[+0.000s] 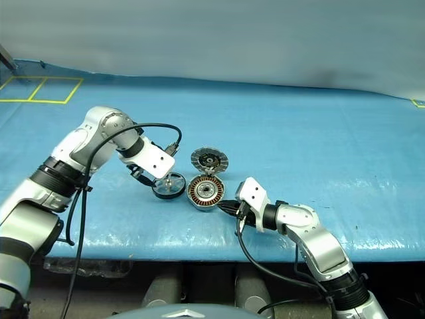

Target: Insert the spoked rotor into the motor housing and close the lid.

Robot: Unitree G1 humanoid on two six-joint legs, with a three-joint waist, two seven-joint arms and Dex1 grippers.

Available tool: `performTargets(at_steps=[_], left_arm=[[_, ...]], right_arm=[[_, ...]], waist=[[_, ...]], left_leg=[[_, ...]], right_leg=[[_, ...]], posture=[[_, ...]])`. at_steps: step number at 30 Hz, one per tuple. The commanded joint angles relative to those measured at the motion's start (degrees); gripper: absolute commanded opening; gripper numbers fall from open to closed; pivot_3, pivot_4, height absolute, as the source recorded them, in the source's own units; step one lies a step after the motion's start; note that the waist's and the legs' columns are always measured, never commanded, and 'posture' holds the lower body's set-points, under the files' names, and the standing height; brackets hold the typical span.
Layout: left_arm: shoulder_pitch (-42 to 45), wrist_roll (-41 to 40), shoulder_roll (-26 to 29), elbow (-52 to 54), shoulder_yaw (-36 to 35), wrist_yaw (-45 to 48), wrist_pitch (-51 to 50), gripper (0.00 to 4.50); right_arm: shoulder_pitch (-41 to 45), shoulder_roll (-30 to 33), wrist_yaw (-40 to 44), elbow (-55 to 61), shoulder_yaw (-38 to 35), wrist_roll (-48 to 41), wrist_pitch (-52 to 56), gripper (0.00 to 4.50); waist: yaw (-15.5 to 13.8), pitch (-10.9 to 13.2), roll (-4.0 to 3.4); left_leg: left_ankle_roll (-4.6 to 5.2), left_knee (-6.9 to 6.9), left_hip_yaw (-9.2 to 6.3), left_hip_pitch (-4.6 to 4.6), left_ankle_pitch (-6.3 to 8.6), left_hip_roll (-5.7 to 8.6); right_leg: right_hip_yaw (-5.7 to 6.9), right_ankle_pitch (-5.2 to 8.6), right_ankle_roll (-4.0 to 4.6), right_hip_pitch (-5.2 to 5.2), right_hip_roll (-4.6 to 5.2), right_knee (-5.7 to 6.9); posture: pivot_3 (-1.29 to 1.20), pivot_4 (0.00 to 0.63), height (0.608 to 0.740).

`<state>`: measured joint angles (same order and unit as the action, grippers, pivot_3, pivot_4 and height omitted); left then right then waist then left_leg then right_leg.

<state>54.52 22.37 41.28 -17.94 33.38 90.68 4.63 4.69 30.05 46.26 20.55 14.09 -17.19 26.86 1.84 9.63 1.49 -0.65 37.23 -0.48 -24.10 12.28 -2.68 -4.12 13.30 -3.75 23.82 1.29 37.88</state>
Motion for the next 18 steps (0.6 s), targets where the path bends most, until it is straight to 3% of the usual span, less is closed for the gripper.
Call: performTargets(at_steps=[1, 3, 18], left_arm=[[1.65, 0.87, -0.86, -1.03, 0.1, -0.57, 1.4, 3.01], [1.99, 1.71, -2.11, -2.35, 0.4, -2.08, 2.26, 2.4], [1.87, 3.39, -5.0, -5.61, 2.02, -1.74, 4.68, 2.4]], right_arm=[[-0.16, 0.6, -0.16, 2.99, -1.62, -1.15, 0.54, 0.0], [-0.45, 0.82, -0.32, 3.43, -1.82, -1.16, 0.79, 0.0], [-1.47, 0.94, -2.04, 4.83, -2.56, -0.82, 1.82, 0.0]], waist=[[-0.03, 0.0, 0.0], [-0.1, 0.0, 0.0], [-0.32, -0.01, -0.01]], left_leg=[[0.0, 0.01, 0.0, 0.0, 0.0, 0.0], [0.0, 0.03, 0.0, 0.0, 0.0, 0.0], [0.01, 0.29, -0.01, 0.01, 0.0, 0.01]], right_leg=[[0.0, 0.0, -0.01, 0.0, 0.0, 0.0], [0.0, -0.02, -0.04, -0.02, 0.0, 0.0], [-0.03, -0.09, -0.16, -0.15, 0.01, 0.04]], posture=[[0.0, 0.15, 0.74], [0.0, 0.15, 0.74], [0.0, 0.15, 0.74]])
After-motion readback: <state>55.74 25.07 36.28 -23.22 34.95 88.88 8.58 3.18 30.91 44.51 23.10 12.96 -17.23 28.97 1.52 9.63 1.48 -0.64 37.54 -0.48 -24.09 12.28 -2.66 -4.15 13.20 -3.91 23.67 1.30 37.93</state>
